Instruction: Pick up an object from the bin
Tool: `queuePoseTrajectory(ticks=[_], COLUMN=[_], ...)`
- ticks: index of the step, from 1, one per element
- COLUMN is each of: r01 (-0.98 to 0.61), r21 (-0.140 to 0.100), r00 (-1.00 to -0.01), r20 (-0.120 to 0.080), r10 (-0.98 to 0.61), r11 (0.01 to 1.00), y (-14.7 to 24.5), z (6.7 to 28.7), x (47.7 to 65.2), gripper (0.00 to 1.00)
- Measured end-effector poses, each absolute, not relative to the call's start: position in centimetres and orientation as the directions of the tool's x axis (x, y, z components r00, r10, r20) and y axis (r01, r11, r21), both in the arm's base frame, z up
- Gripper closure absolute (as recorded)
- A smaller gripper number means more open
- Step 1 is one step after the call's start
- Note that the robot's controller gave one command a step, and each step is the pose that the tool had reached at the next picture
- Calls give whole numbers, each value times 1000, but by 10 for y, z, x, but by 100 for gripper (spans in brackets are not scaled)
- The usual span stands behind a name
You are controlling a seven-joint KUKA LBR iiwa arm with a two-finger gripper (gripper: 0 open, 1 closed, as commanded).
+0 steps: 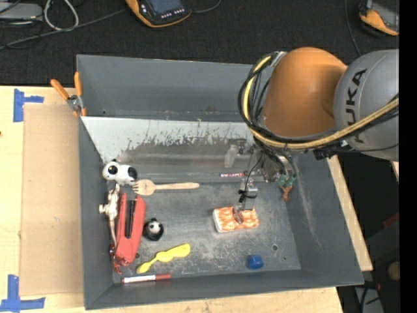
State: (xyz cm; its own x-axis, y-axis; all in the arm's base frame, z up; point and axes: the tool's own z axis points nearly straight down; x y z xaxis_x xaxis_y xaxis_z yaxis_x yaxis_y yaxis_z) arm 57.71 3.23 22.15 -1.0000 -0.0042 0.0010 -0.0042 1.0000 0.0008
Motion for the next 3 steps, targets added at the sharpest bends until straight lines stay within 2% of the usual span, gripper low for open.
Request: queuePoseTrajectory(ticks=[1,2,3], r01=[6,-82,-200], r21=[2,1,3], r00=[-1000,-997,-980], r20=[-1,-6,3], r10=[6,-82,-200], r11=[1000,997,980], y=[24,11,-29], z=[153,114,75], x=[575,552,498], gripper=[0,0,100])
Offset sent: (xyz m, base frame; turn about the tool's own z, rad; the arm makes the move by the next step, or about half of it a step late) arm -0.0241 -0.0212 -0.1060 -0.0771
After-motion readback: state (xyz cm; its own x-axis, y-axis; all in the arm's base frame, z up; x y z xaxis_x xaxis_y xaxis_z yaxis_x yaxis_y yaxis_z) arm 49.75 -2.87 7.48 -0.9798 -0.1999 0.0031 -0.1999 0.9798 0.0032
